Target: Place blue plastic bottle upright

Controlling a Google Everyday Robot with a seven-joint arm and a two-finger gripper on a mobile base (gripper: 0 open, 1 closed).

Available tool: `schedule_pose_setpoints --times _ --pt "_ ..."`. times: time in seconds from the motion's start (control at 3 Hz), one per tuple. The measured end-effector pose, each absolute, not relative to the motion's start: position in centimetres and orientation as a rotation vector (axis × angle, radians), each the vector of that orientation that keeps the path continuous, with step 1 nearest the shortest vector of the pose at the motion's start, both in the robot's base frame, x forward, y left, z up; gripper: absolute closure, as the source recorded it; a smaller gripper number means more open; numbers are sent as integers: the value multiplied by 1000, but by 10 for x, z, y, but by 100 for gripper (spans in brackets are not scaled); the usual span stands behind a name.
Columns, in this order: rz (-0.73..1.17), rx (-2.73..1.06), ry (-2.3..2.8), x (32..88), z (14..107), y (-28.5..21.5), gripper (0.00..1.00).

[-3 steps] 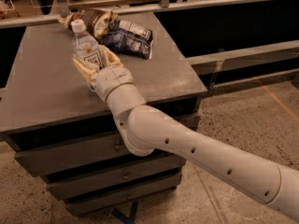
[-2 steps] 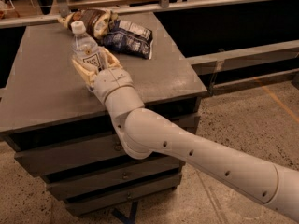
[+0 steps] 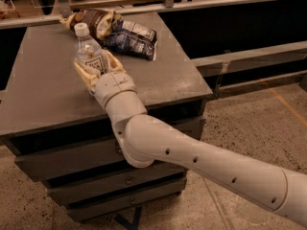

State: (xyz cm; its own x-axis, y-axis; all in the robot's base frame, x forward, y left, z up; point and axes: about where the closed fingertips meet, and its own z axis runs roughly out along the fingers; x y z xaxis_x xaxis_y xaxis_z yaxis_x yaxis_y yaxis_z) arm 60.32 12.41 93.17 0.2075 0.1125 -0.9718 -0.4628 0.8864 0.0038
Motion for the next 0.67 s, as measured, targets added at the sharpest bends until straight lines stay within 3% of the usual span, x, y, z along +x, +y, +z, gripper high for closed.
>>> schedule_pose_setpoints --times 0.67 --pt "416 -331 1325 602 932 124 12"
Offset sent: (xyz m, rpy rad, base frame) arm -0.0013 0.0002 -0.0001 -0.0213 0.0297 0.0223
